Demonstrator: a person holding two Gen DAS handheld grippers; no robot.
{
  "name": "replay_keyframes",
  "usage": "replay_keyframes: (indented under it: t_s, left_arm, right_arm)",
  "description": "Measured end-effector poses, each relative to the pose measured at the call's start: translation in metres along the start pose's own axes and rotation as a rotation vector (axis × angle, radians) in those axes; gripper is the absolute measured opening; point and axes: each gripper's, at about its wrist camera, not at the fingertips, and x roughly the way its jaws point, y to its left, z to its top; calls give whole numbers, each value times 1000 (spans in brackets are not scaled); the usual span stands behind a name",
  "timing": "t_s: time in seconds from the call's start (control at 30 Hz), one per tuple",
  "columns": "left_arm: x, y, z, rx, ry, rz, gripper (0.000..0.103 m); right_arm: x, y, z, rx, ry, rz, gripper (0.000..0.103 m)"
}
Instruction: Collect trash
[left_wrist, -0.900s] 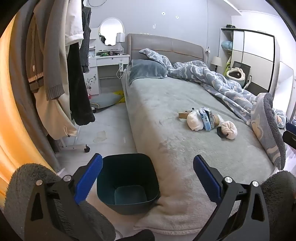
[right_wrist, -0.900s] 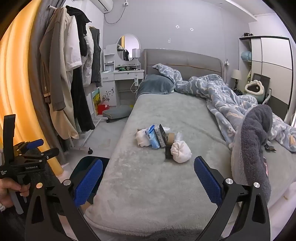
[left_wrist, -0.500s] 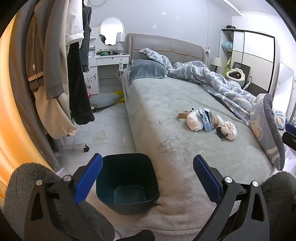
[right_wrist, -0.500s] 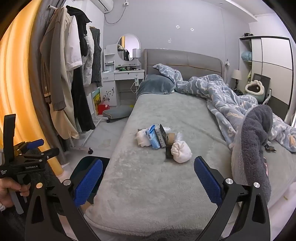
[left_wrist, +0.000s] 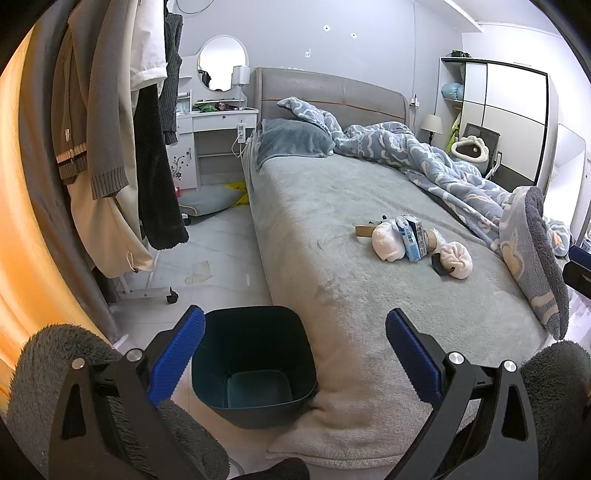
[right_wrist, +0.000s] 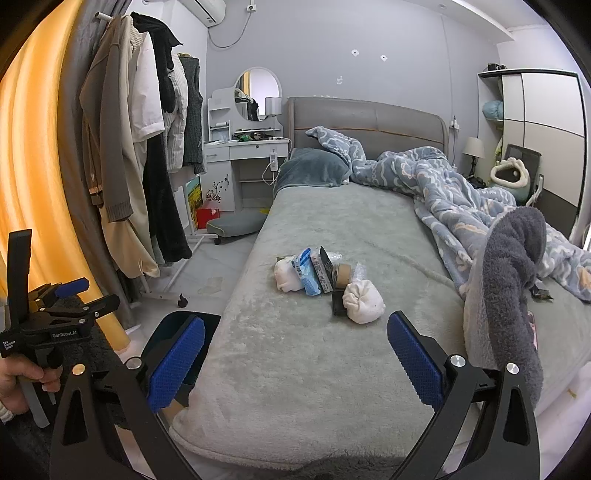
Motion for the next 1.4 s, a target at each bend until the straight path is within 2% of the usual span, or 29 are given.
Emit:
replay_keyframes:
  t_s: [1.4]
  left_arm:
    - [-5, 0, -2, 1, 1, 0, 100]
  right_arm:
    - [1, -1, 1, 4, 5, 3, 100]
